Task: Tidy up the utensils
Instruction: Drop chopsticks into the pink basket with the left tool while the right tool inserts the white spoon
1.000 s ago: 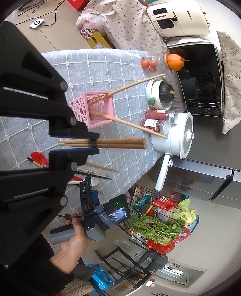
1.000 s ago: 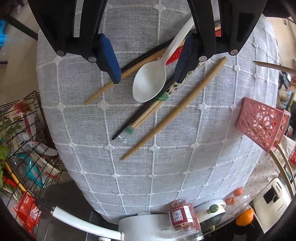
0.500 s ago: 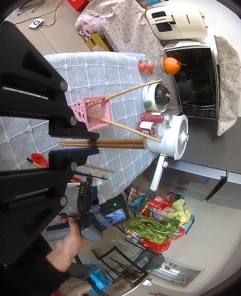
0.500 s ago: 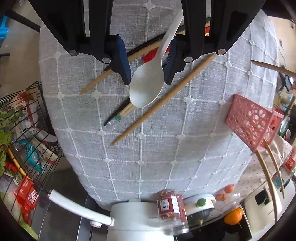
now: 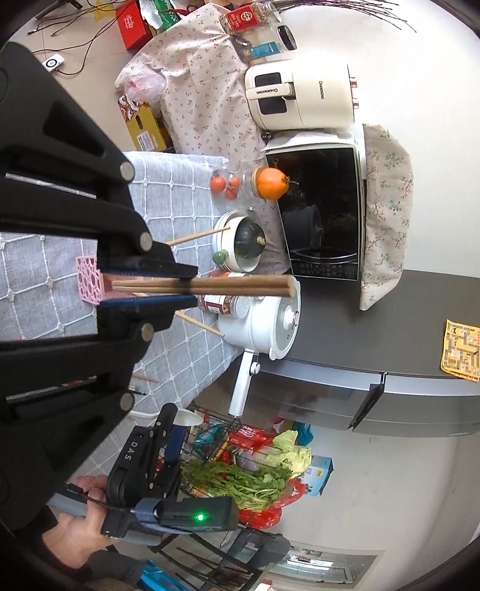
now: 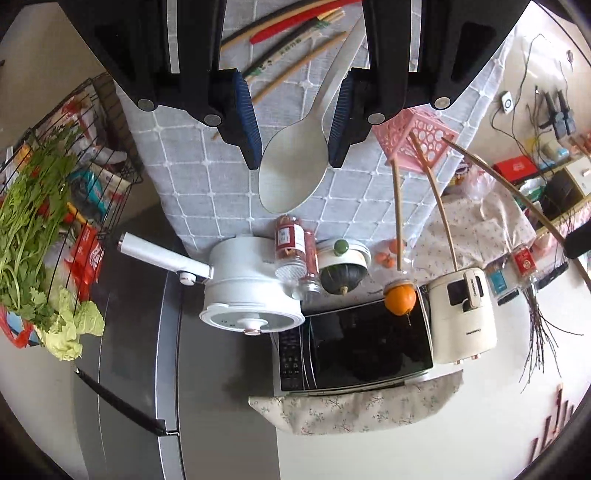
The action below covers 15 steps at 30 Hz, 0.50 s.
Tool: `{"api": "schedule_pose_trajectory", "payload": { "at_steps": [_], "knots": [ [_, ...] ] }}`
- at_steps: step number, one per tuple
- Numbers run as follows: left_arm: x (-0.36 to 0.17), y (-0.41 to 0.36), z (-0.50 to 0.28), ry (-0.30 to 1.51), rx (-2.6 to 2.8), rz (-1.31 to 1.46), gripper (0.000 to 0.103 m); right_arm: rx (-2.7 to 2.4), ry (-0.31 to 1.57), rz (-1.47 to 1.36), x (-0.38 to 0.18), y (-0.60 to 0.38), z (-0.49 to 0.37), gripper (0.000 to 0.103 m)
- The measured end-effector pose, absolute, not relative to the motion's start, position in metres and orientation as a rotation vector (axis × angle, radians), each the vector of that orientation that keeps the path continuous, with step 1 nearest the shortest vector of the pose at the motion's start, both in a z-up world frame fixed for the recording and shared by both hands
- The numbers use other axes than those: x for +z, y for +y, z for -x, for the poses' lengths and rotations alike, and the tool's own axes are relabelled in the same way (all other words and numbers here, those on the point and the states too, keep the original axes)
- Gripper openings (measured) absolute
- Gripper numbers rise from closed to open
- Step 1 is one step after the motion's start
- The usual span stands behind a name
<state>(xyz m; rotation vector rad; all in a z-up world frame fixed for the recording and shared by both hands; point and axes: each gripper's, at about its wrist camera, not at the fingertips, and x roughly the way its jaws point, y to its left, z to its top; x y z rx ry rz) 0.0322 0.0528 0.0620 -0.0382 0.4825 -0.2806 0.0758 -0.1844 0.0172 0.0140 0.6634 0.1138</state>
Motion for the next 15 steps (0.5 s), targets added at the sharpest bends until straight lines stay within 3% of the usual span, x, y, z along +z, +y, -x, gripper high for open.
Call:
{"api": "schedule_pose_trajectory", "payload": {
  "at_steps": [13, 14, 15],
  "knots": [
    [-0.009, 0.048, -0.115, 0.778, -0.235, 0.079, 0.01, 0.139, 0.547, -0.002, 0.026, -0.15, -0.08, 0.038],
    [-0.011, 0.047, -0.115, 0.773, -0.23, 0.086, 0.011, 0.142, 0.545, 0.001, 0.026, -0.147, -0.081, 0.038],
    [-0.013, 0.047, -0.116, 0.773, -0.229, 0.092, 0.021, 0.146, 0.544, 0.002, 0.026, -0.145, -0.082, 0.038]
  ]
}}
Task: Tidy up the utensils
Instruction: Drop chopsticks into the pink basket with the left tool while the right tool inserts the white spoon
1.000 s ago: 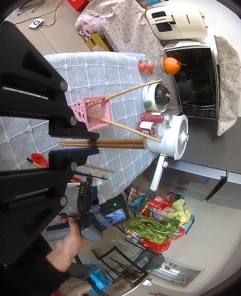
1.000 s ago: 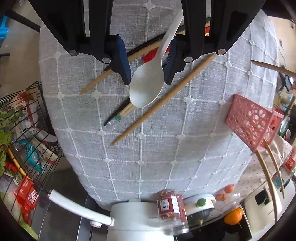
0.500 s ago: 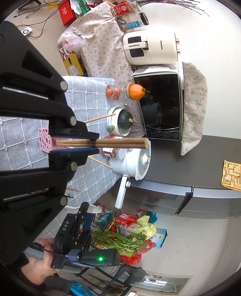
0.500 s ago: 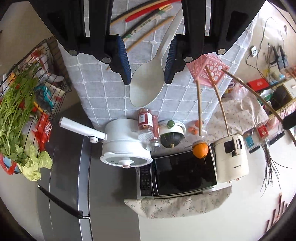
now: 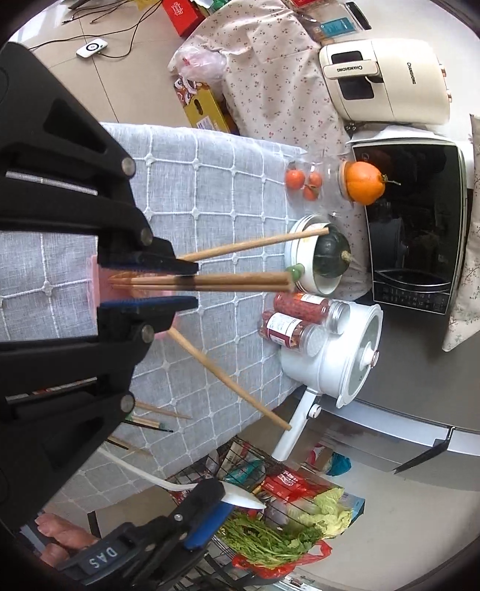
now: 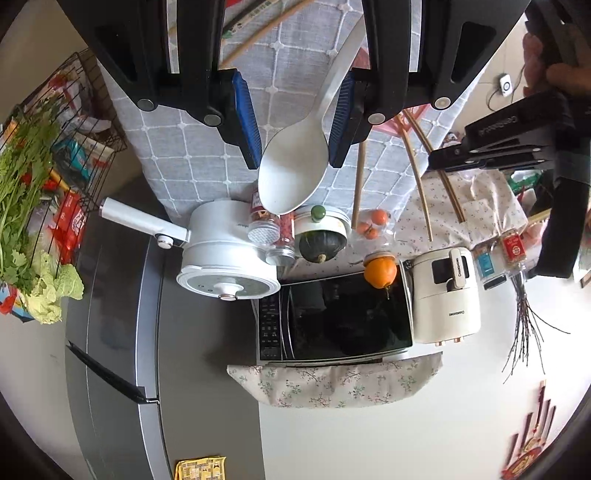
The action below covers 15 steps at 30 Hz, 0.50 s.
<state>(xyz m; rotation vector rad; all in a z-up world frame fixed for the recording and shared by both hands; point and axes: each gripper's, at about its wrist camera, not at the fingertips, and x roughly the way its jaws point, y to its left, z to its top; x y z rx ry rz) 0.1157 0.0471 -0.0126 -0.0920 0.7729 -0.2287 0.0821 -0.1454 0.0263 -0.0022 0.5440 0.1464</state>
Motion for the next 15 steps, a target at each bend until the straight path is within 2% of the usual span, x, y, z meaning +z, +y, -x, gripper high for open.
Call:
{"api": "schedule_pose_trajectory", "payload": {
  "at_steps": [1, 3, 10, 15],
  "knots": [
    [-0.013, 0.048, -0.117, 0.773, -0.226, 0.101, 0.036, 0.149, 0.543, 0.003, 0.026, -0.143, -0.083, 0.038],
    [-0.011, 0.05, -0.116, 0.757, -0.218, 0.118, 0.054, 0.153, 0.538, 0.007, 0.027, -0.139, -0.084, 0.038],
    [0.004, 0.071, -0.101, 0.752, -0.169, 0.11, 0.062, 0.174, 0.475, 0.007, 0.035, -0.123, -0.086, 0.038],
    [-0.007, 0.098, -0.091, 0.803, -0.117, 0.11, 0.064, 0.184, 0.42, 0.065, 0.036, -0.095, -0.093, 0.038]
  ]
}}
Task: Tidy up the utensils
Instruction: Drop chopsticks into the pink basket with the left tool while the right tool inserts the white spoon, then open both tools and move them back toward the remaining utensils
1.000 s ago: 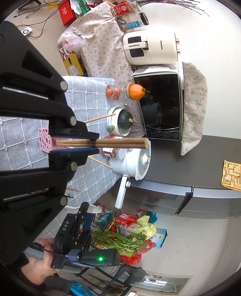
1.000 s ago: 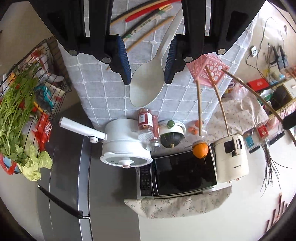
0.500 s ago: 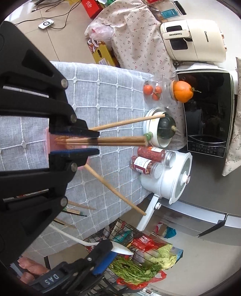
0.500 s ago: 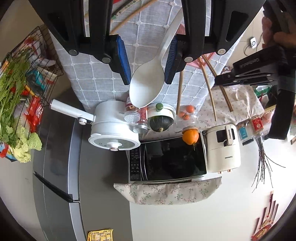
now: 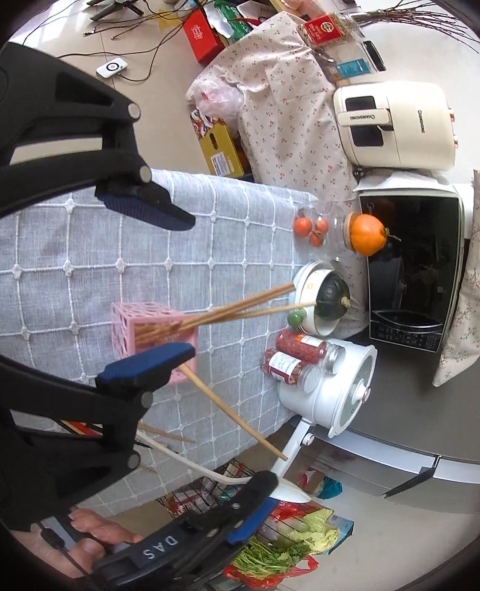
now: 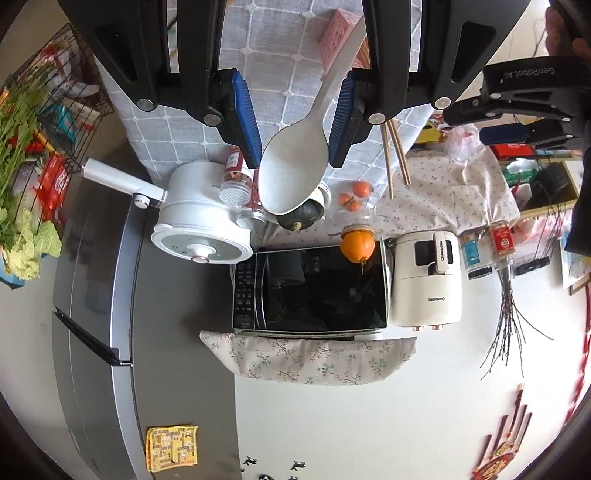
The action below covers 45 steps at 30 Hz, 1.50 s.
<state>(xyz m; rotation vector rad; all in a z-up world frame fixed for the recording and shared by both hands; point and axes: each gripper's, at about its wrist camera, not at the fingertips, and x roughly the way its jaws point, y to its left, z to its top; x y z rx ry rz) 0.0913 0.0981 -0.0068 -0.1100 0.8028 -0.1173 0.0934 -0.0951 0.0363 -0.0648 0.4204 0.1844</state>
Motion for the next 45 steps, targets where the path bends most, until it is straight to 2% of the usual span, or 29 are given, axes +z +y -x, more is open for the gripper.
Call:
{"api": "schedule_pose_trajectory", "payload": {
  "at_steps": [8, 15, 19, 28, 39, 45],
  "knots": [
    [-0.026, 0.133, -0.084, 0.865, -0.076, 0.122, 0.064, 0.143, 0.35, 0.3, 0.01, -0.037, -0.111, 0.038],
    [-0.032, 0.141, -0.084, 0.889, -0.082, 0.122, 0.064, 0.174, 0.434, 0.4, -0.023, -0.018, -0.128, 0.039],
    [-0.034, 0.138, -0.083, 0.897, -0.087, 0.11, 0.067, 0.24, 0.467, 0.359, -0.022, -0.02, -0.125, 0.06],
    [-0.035, 0.124, -0.081, 0.91, -0.124, 0.105, 0.082, 0.253, 0.512, 0.236, 0.005, -0.056, -0.103, 0.071],
    [-0.049, 0.081, -0.078, 0.977, -0.188, 0.054, 0.087, 0.151, 0.665, 0.093, 0.017, -0.133, -0.079, 0.086],
    [-0.056, 0.051, -0.077, 1.006, -0.215, 0.002, 0.088, 0.087, 0.757, 0.062, 0.007, -0.175, -0.075, 0.088]
  ]
}}
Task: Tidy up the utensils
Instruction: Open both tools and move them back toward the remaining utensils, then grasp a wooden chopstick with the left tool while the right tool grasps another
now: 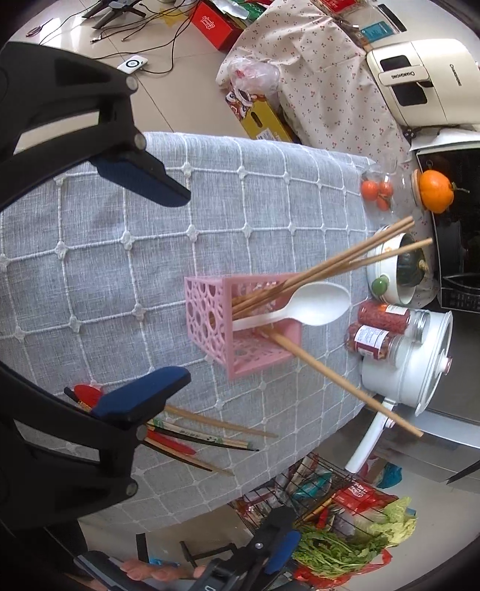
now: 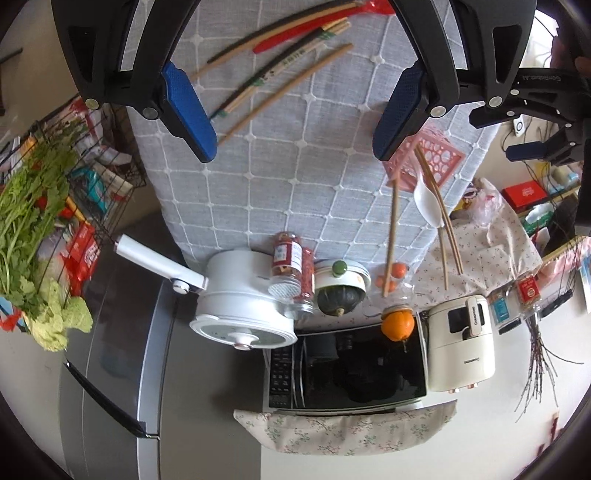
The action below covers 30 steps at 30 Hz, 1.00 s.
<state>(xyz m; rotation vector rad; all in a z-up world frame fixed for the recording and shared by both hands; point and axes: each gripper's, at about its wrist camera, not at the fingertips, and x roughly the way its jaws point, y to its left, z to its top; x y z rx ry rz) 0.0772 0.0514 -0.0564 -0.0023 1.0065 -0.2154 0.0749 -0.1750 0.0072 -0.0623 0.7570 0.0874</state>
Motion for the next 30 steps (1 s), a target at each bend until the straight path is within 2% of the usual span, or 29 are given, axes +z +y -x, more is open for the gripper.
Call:
{"api": "schedule_pose_trajectory", "payload": {
  "at_steps": [24, 26, 30],
  "knots": [
    [-0.08, -0.081, -0.103, 1.09, -0.382, -0.108, 0.089, -0.11, 1.231, -0.145, -0.082, -0.313, -0.107, 0.088],
    [-0.085, -0.094, -0.111, 1.097, -0.383, -0.125, 0.085, -0.127, 1.247, -0.152, -0.088, -0.322, -0.11, 0.088],
    [-0.102, -0.121, -0.129, 1.142, -0.415, -0.156, 0.053, -0.131, 1.268, -0.195, -0.096, -0.334, -0.117, 0.088]
  ]
}}
